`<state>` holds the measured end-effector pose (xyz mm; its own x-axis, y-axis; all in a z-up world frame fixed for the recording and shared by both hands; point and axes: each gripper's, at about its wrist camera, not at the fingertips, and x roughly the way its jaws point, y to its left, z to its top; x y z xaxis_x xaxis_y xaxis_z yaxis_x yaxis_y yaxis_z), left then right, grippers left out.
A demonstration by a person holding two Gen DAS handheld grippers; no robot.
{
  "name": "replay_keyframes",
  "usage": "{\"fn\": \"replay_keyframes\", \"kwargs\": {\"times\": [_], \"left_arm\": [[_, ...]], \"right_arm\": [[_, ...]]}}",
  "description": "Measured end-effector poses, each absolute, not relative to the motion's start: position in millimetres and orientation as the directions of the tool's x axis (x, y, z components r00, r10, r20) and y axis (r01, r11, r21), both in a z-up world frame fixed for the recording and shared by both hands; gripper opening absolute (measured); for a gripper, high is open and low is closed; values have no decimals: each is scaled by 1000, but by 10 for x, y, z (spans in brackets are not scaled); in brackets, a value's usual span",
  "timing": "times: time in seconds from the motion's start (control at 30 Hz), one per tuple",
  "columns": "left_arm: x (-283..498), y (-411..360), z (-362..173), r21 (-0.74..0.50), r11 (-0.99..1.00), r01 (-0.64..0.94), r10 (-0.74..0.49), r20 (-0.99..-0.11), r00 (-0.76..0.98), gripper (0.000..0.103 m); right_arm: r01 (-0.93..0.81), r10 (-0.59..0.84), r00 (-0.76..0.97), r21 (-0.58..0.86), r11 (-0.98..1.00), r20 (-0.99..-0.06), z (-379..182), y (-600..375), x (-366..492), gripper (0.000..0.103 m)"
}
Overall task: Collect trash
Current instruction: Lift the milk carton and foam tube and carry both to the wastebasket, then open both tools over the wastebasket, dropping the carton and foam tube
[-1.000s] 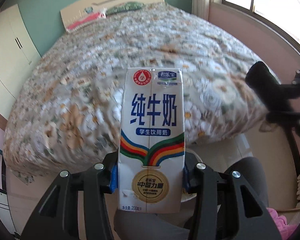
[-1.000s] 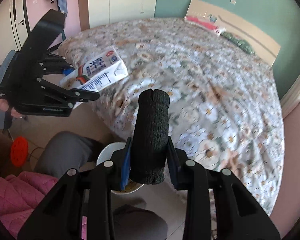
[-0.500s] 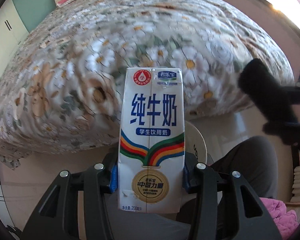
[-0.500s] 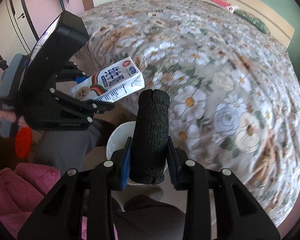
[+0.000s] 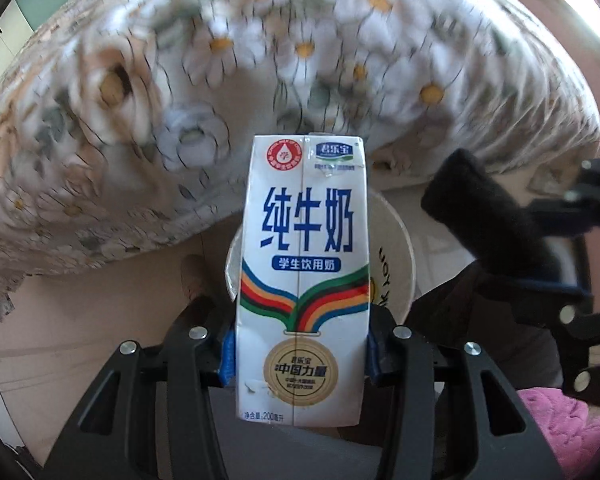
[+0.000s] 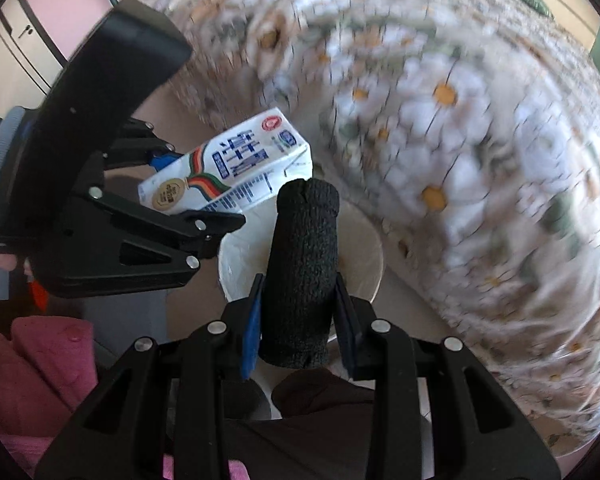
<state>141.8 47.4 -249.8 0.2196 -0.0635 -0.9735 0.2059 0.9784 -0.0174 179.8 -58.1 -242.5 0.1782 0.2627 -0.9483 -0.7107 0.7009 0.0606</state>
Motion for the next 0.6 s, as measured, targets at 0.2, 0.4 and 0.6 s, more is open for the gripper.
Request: {"fn": "replay_keyframes", "kwargs": {"times": [0.2,0.4,0.6], "left_arm": [[1484,441,-2951,23,977,210,-11,-987,160,49],[1563,462,-3355,23,983,185,4,-995,101,49],[1670,402,-3739,18,986,165,11,-999,38,49]], "right_arm": [[-697,208,137,54,715,-969,-2924,-509,1825,34],[-657,175,79,81,749,-981,-3398,-484,1933,34],[-605,157,21,112,788,-987,-3815,-436,2116,34]]}}
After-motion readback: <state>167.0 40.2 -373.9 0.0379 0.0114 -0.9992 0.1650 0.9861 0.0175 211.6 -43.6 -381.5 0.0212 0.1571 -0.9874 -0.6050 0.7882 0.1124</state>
